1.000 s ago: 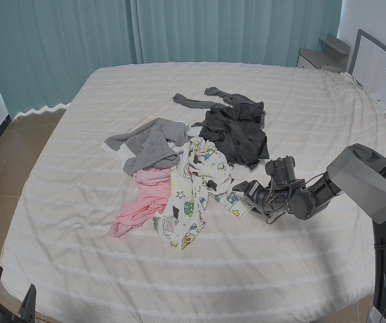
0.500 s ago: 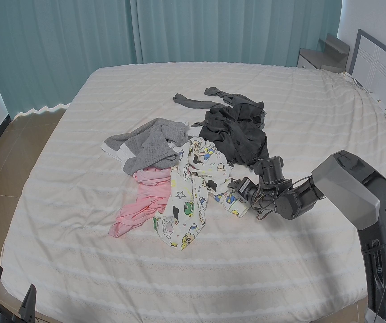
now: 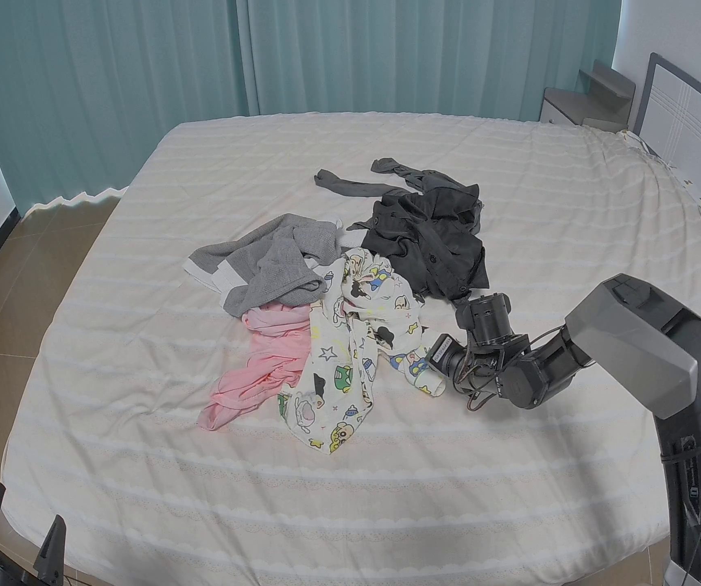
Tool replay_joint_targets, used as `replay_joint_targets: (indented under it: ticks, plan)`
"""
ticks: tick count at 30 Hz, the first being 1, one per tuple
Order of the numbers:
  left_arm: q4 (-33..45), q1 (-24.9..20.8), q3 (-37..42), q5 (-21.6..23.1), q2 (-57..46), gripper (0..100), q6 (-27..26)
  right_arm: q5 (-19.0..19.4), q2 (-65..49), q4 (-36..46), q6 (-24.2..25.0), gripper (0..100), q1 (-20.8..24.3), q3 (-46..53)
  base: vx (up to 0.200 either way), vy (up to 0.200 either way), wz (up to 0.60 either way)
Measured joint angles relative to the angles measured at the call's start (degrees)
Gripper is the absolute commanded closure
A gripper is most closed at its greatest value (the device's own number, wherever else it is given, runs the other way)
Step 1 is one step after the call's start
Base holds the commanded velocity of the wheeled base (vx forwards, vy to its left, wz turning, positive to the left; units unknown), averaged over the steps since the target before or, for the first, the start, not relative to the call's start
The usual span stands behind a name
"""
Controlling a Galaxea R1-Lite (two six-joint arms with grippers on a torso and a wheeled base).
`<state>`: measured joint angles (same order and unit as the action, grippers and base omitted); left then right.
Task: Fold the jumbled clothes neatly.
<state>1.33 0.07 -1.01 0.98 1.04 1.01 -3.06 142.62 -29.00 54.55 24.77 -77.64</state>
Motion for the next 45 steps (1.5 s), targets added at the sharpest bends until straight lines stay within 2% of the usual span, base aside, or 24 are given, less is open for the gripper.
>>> replay_joint_targets:
  ticks: [5, 12, 19, 25, 32, 36, 41, 45]
  plan:
    - [0.0, 0.0, 0.0, 0.0, 0.0, 0, 0.0, 0.2, -5.8, -1.3, 0.1, 100, 0.0, 6.9, 0.000, 0.000, 0.00]
    - [0.0, 0.0, 0.0, 0.0, 0.0, 0, 0.0, 0.8, -17.2, -8.7, 0.0, 100, 1.2, 22.2, 0.000, 0.000, 0.00]
    - [0.0, 0.0, 0.0, 0.0, 0.0, 0, -0.4, 0.7, -33.0, -18.8, -0.2, 100, 5.7, 41.0, 0.000, 0.000, 0.00]
    - [-0.1, 0.0, 0.0, 0.0, 0.0, 0, -1.2, 0.5, -47.2, -23.8, -3.0, 100, 9.6, 51.8, 0.000, 0.000, 0.00]
    - [-0.2, 0.0, 0.0, 0.3, 0.0, 0, -4.2, 0.3, -59.1, -24.8, -11.6, 100, 12.9, 56.3, 0.000, 0.000, 0.00]
    - [-1.3, 0.0, -0.5, 0.4, 0.1, 0, -2.5, 0.3, -63.6, -24.5, -13.5, 100, 14.3, 56.8, 0.000, 0.000, 0.00]
    - [-0.8, -0.5, -7.8, 1.3, 3.0, 0, 1.3, 0.3, -66.6, -23.3, -14.3, 100, 14.9, 56.3, 0.000, 0.000, 0.00]
    - [2.2, -1.8, -17.6, 5.8, 8.9, 0, 0.9, 0.4, -67.9, -21.1, -15.8, 100, 15.1, 53.9, 0.000, 0.000, 0.00]
